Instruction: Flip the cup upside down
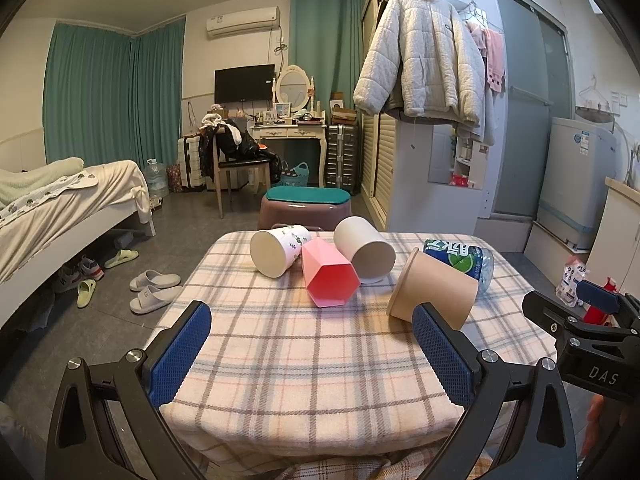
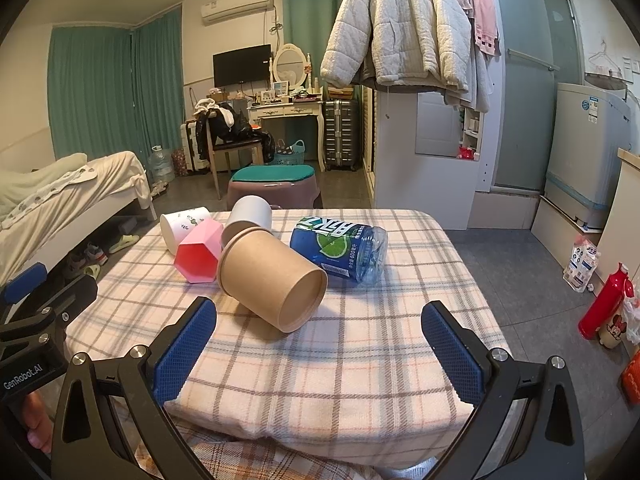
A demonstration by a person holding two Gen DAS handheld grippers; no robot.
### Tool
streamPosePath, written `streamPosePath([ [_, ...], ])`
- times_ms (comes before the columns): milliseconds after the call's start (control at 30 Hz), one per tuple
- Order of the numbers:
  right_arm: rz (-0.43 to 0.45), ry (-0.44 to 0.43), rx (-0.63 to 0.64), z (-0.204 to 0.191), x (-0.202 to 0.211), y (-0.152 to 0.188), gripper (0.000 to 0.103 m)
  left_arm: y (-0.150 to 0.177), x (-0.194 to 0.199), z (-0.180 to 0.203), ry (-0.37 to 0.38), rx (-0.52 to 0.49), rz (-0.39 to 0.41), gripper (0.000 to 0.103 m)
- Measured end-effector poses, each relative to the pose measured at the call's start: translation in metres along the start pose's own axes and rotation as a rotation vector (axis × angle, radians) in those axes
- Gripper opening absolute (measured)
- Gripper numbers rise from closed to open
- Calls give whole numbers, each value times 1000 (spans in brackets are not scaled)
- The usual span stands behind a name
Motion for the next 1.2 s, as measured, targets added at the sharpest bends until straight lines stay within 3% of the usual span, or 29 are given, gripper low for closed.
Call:
streamPosePath([
  [867,2,0,7,-2,-2,-1,103,1,-1,2,4,-4,-10,103],
  [933,2,-2,8,-2,-3,-1,103,12,-9,1,-1,-9,-19,103],
  [1200,4,2,20,4,-28,-15,103,4,-51,8,-39,-11,-94,103],
])
Point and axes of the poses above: each gripper's, at about its wrist camera, not at the fingertips, and x roughly against the way its jaws point, z to its right, y to its underside, the point moved 10 cm from there along -x, roughly the way its jaws point, and after that the axes turned 6 degrees about x, right-handed, at the moved point
